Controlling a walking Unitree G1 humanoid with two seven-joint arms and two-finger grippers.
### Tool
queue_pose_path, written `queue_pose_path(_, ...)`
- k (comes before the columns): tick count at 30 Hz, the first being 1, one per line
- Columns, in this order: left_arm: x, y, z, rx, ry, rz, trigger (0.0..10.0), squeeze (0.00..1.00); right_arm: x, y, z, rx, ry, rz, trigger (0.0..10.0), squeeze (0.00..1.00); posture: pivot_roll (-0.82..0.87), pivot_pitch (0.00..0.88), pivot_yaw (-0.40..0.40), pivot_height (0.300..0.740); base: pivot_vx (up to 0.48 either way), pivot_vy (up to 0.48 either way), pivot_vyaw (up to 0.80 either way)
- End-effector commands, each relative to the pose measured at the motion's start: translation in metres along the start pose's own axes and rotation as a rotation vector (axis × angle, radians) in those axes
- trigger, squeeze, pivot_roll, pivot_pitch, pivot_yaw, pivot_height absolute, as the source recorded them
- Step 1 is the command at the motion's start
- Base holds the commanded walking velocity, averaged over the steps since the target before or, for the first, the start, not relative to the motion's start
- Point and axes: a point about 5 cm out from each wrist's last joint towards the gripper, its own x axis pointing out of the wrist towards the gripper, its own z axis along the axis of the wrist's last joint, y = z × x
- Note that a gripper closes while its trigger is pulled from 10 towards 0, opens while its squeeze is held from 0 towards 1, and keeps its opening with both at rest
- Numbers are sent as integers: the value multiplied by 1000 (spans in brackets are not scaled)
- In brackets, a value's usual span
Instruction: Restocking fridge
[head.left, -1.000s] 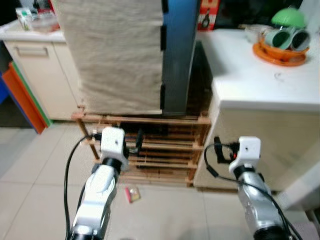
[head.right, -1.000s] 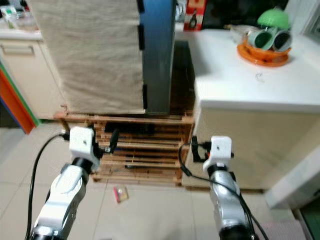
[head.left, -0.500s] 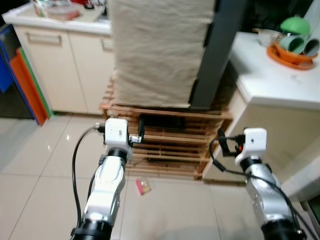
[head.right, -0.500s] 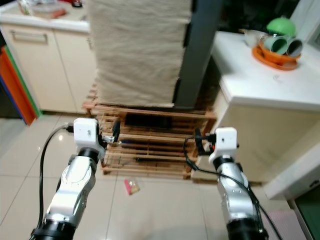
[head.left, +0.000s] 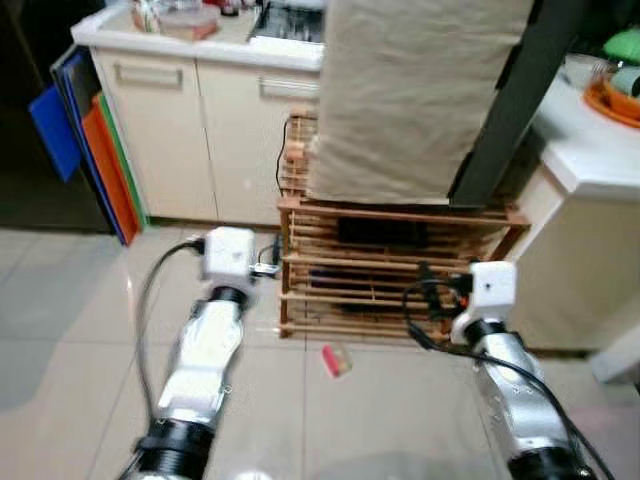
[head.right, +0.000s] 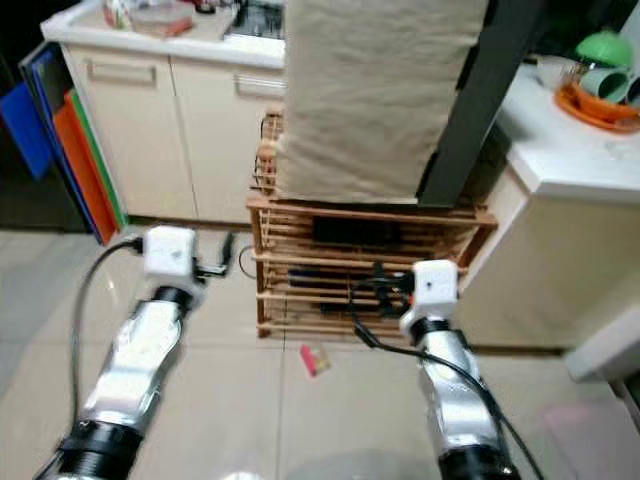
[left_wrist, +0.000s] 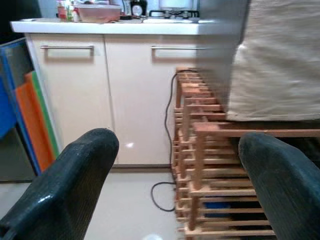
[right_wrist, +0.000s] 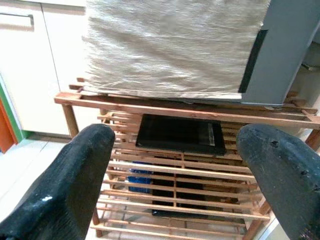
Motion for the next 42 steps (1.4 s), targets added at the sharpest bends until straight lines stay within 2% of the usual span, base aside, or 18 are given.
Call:
queue_pose_path(1,4,-13,0,-1,-6,-43,10000,0,-7,-13,-2,-3,16,-29,10000,0,-88,0,-37,740,0,480,0)
queue_pose_path(3,4,-12,-2,22,1,-40,10000,0,-13,-13,-3,-14,10,-17,10000,0,-92,0,-28,740,0,480,0)
queue_pose_path(4,5,-11,-2,77,0,-31,10000,0,-17,-13,-3,-26,1,-4,10000,0,-93,0,-26,740,0,0,0)
queue_pose_path(6,4,-11,-1,77,-12,-43,10000,0,-23,-14,-3,-44,-11,5,10000,0,-94,0,-16,740,0,0,0)
queue_pose_path(9,1,-3,3,37,-50,-69,10000,0,-38,-15,-8,-72,-24,5,10000,0,-71,0,-8,740,141,0,0)
queue_pose_path(12,1,8,3,-2,-37,-12,10000,0,-48,-12,-23,-65,14,-20,10000,0,-52,0,25,740,407,252,0)
queue_pose_path(15,1,0,12,-3,-74,-28,10000,0,-54,-15,-25,-58,16,-28,10000,0,-70,0,54,740,409,252,0)
queue_pose_path(18,1,-5,10,28,-76,-50,10000,0,-58,-23,-30,-44,32,-81,10000,0,-81,0,74,740,429,0,0)
queue_pose_path(19,0,-6,-1,16,-28,-70,10000,0,-61,-29,-35,-20,51,-146,10000,0,-76,0,66,740,431,0,0)
queue_pose_path(21,-3,-11,-9,20,-3,-104,10000,0,-61,-36,-37,3,57,-186,10000,0,-60,0,58,740,431,0,0)
queue_pose_path(23,-2,-16,-13,0,11,-123,10000,0,-52,-38,-33,-8,54,-161,10000,0,-46,0,16,740,442,0,0)
queue_pose_path(25,-2,-16,-11,0,4,-118,10000,0,-49,-36,-31,-14,49,-143,10000,0,-46,0,16,740,442,0,0)
queue_pose_path(30,8,-10,0,-32,-39,-49,10000,0,-22,-33,-15,-10,11,-91,10000,0,-19,0,-30,740,442,0,0)
queue_pose_path(32,11,-9,4,-30,-66,-34,10000,0,-8,-24,-6,0,-21,-52,10000,0,3,0,-55,740,437,0,0)
queue_pose_path(34,11,-9,5,-27,-71,-30,10000,0,-5,-23,-5,4,-25,-50,10000,0,3,0,-55,740,435,0,0)
queue_pose_path(35,12,-9,6,-29,-82,-18,10000,0,4,-23,-2,25,-19,-60,10000,0,11,0,-69,740,435,0,0)
queue_pose_path(38,13,-10,10,-43,-95,-7,10000,0,12,-22,3,43,-27,-56,10000,0,15,0,-82,740,435,0,0)
queue_pose_path(42,14,-16,18,-40,-136,-33,10000,0,21,-15,12,33,-57,-20,10000,0,-2,0,-64,740,430,0,0)
